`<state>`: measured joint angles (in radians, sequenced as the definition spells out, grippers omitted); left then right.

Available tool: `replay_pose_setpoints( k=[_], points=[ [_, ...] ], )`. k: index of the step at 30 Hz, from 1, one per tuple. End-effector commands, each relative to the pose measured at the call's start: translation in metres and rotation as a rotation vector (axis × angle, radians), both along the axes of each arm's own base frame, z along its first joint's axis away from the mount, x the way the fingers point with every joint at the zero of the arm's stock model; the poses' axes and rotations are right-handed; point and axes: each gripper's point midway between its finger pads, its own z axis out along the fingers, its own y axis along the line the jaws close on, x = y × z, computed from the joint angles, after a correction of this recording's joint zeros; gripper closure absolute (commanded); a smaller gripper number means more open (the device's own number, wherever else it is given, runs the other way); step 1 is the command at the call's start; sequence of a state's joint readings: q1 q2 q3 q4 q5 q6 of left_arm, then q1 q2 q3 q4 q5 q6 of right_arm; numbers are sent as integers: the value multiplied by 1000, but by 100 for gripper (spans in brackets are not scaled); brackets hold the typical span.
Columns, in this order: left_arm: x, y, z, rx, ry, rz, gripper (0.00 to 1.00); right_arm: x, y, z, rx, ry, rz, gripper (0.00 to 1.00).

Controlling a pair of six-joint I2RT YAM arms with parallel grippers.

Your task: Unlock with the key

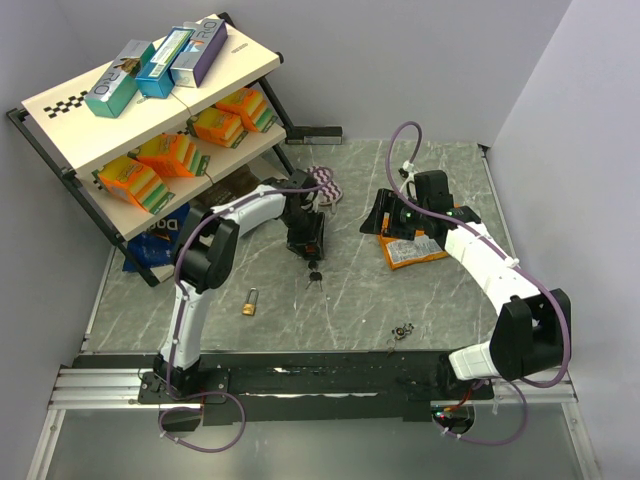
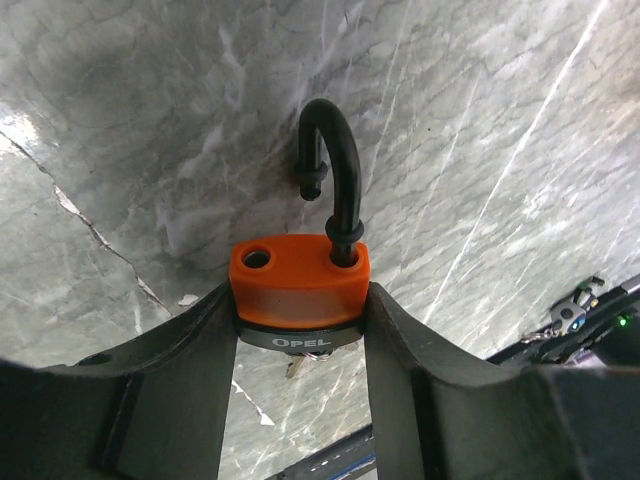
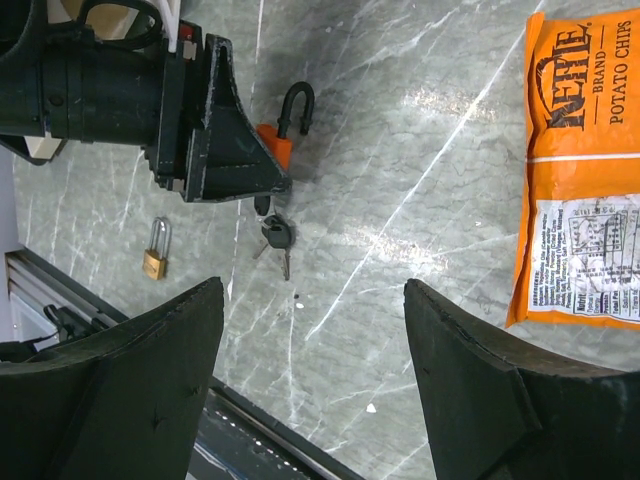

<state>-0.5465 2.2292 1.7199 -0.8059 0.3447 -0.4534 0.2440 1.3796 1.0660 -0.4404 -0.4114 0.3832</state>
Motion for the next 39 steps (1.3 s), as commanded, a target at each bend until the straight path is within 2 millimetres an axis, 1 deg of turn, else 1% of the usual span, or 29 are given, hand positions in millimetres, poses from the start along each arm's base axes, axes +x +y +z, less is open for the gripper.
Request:
replay_pose_setpoints(
  k=[1, 3, 4, 5, 6, 7, 8, 10, 11, 13, 16, 17, 20, 24, 27, 28, 30, 31, 32, 33, 34, 35, 36, 37, 39],
  points=[
    [-23, 80, -94, 327, 69, -79, 99, 14, 1, 19, 10, -73, 7, 21],
    [-17, 83, -87, 322, 27, -66, 99, 14, 0, 17, 5, -69, 7, 21],
    [-14, 84, -87, 329, 22, -63, 99, 14, 0, 16, 4, -68, 6, 21],
    [-17, 92, -88, 356, 49, -59, 99, 14, 0, 16, 5, -69, 7, 21],
    [-20, 98, -98, 390, 76, -61, 99, 14, 0, 16, 6, -69, 8, 21],
    [-15, 102, -99, 428, 64, -52, 99, 14, 1, 16, 9, -66, 9, 21],
    [-16, 105, -102, 447, 72, -47, 99, 14, 2, 17, 12, -67, 10, 21],
    [-13, 103, -102, 446, 70, -25, 99, 14, 1, 18, 9, -69, 11, 21],
    [-10, 108, -102, 481, 56, -14, 99, 14, 1, 18, 9, -71, 10, 21],
    [-4, 109, -100, 498, 39, 7, 99, 14, 0, 17, 6, -73, 7, 21],
    [4, 115, -99, 553, 14, 11, 99, 13, 0, 16, 8, -69, 8, 21],
    [3, 120, -103, 582, 19, 5, 99, 13, 1, 17, 11, -71, 10, 21],
    [5, 123, -106, 605, 23, -3, 99, 13, 1, 18, 13, -72, 10, 21],
    [7, 119, -106, 599, 14, 4, 99, 12, 0, 17, 10, -73, 7, 21],
    [13, 114, -105, 600, -6, 16, 99, 13, 0, 17, 10, -73, 5, 21],
    [19, 111, -104, 605, -23, 28, 99, 12, 1, 17, 11, -71, 10, 21],
    [18, 111, -110, 627, -7, 33, 99, 12, 1, 16, 12, -68, 8, 21],
    [24, 107, -109, 630, -18, 48, 99, 12, 0, 17, 13, -70, 7, 21],
    [23, 108, -115, 642, -4, 47, 99, 12, 1, 16, 11, -67, 7, 21],
    [23, 106, -116, 645, -2, 50, 99, 11, 0, 17, 10, -69, 7, 21],
    [28, 102, -115, 640, -12, 63, 99, 12, 0, 17, 8, -72, 5, 21],
    [29, 102, -119, 644, -10, 68, 99, 10, -1, 16, 7, -67, 5, 21],
    [30, 101, -120, 647, -9, 82, 99, 10, -1, 17, 5, -72, 1, 21],
    [35, 99, -118, 644, -20, 90, 99, 10, -2, 17, 4, -73, -1, 21],
    [35, 97, -120, 641, -5, 95, 99, 9, -3, 15, -1, -72, -4, 21]
  ],
)
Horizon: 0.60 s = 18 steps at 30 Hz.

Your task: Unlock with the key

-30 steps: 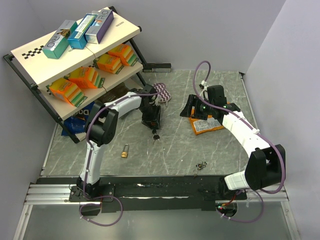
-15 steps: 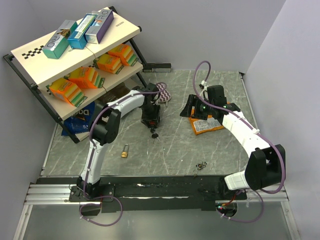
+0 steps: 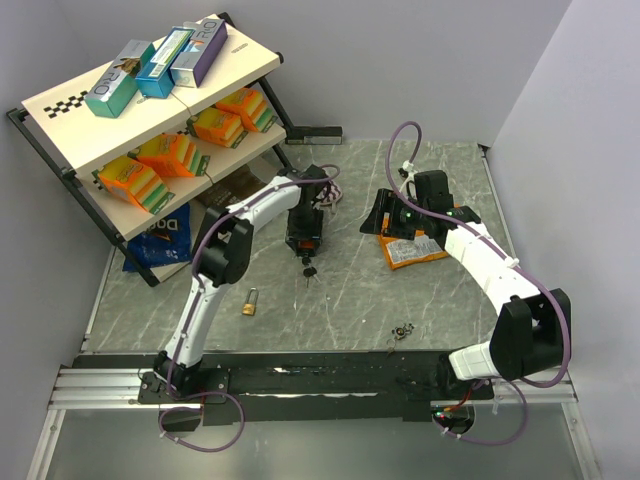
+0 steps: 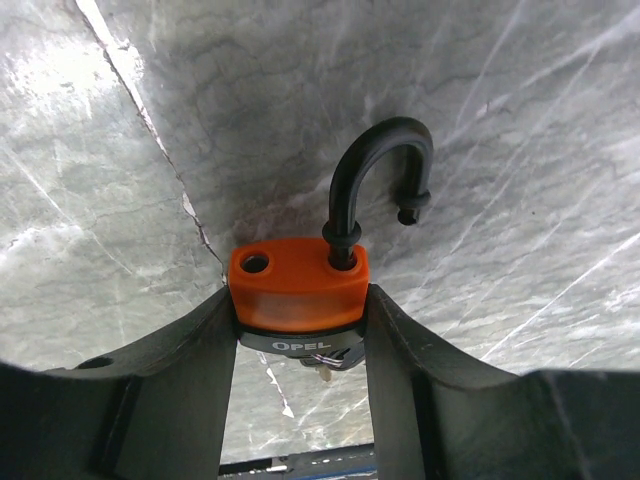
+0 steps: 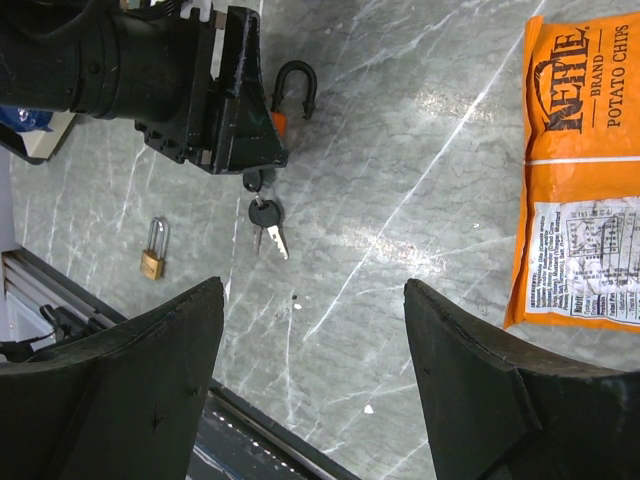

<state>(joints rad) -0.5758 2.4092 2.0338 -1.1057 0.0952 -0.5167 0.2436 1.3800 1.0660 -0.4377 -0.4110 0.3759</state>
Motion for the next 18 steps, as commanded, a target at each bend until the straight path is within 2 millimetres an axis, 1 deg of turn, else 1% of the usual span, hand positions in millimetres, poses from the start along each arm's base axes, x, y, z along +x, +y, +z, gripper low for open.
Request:
replay_pose_setpoints(
  k=[1, 3, 4, 6, 7, 8, 9, 11, 12, 15, 18],
  points=[
    [19, 76, -106, 350, -24, 17, 99, 7, -3, 14, 2, -63, -8, 21],
    [22, 80, -102, 379, -44, 37, 99, 7, -3, 14, 0, -62, -10, 21],
    [25, 79, -96, 375, -60, 47, 99, 6, -4, 14, 0, -61, -10, 21],
    [23, 77, -96, 365, -63, 65, 98, 5, -4, 14, -3, -63, -12, 21],
    [25, 74, -97, 350, -73, 72, 96, 5, -5, 14, -6, -63, -17, 21],
    [24, 73, -96, 342, -71, 77, 93, 6, -5, 15, -6, -65, -17, 21],
    [23, 69, -97, 325, -60, 84, 87, 6, -5, 15, -5, -67, -15, 21],
    [19, 67, -97, 315, -41, 85, 79, 5, -5, 15, -5, -64, -12, 21],
    [16, 68, -99, 313, -33, 89, 72, 6, -5, 15, -4, -62, -14, 21],
    [20, 64, -95, 290, -53, 99, 61, 6, -3, 14, 3, -58, -8, 21],
    [19, 60, -94, 278, -36, 94, 55, 5, -1, 13, 8, -56, -3, 21]
  ],
)
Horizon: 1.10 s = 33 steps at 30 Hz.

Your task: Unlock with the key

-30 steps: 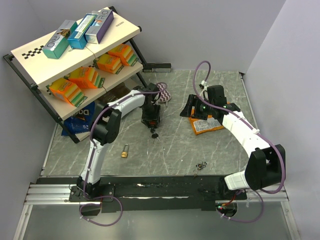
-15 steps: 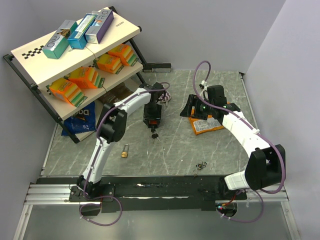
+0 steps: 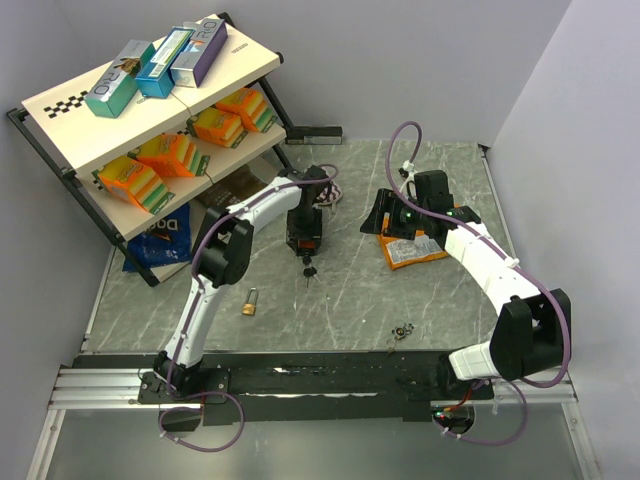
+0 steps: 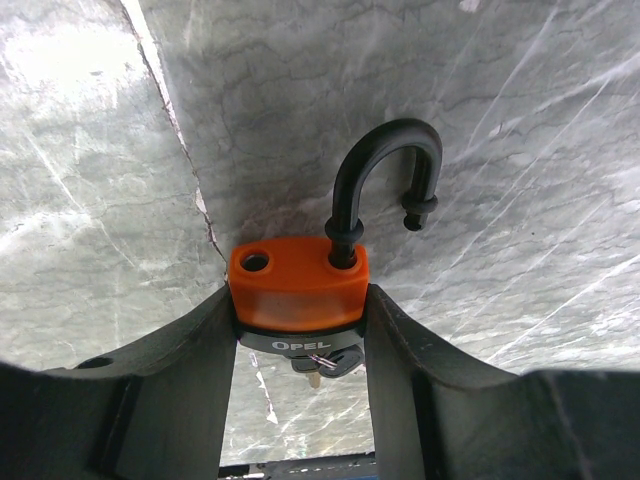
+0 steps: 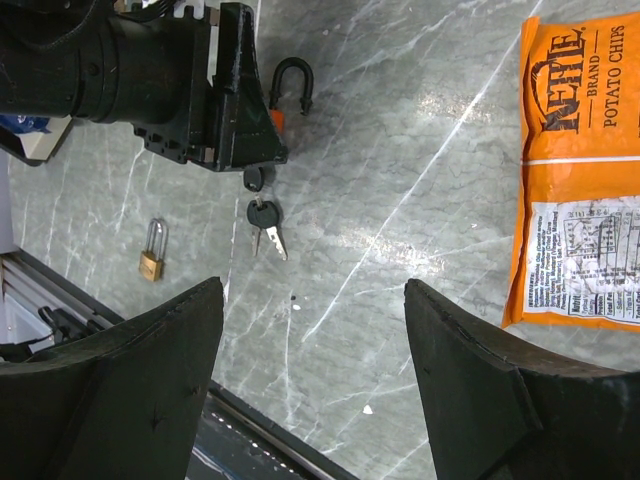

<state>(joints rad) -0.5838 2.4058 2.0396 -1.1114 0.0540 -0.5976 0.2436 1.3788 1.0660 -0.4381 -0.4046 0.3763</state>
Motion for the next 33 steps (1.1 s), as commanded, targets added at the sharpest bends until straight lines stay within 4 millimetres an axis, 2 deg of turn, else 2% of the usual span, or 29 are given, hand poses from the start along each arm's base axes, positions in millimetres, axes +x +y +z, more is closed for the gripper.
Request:
replay_pose_setpoints(
  k=[1, 11, 17, 19, 23, 33],
  points=[
    [17, 60, -97, 247, -9, 22, 54, 5, 0, 14, 14, -55, 2, 21],
    [14, 59, -96, 246, -9, 14, 36, 5, 0, 15, 16, -58, 4, 21],
    [14, 58, -90, 239, -25, 24, 30, 4, 0, 15, 19, -59, 6, 21],
    [15, 58, -88, 235, -35, 28, 30, 4, 0, 16, 21, -61, 6, 21],
    [14, 59, -89, 243, -34, 26, 47, 3, 0, 16, 22, -62, 5, 21],
    [35, 48, -82, 226, -71, 22, 54, 3, -2, 17, 16, -69, -4, 21]
  ],
)
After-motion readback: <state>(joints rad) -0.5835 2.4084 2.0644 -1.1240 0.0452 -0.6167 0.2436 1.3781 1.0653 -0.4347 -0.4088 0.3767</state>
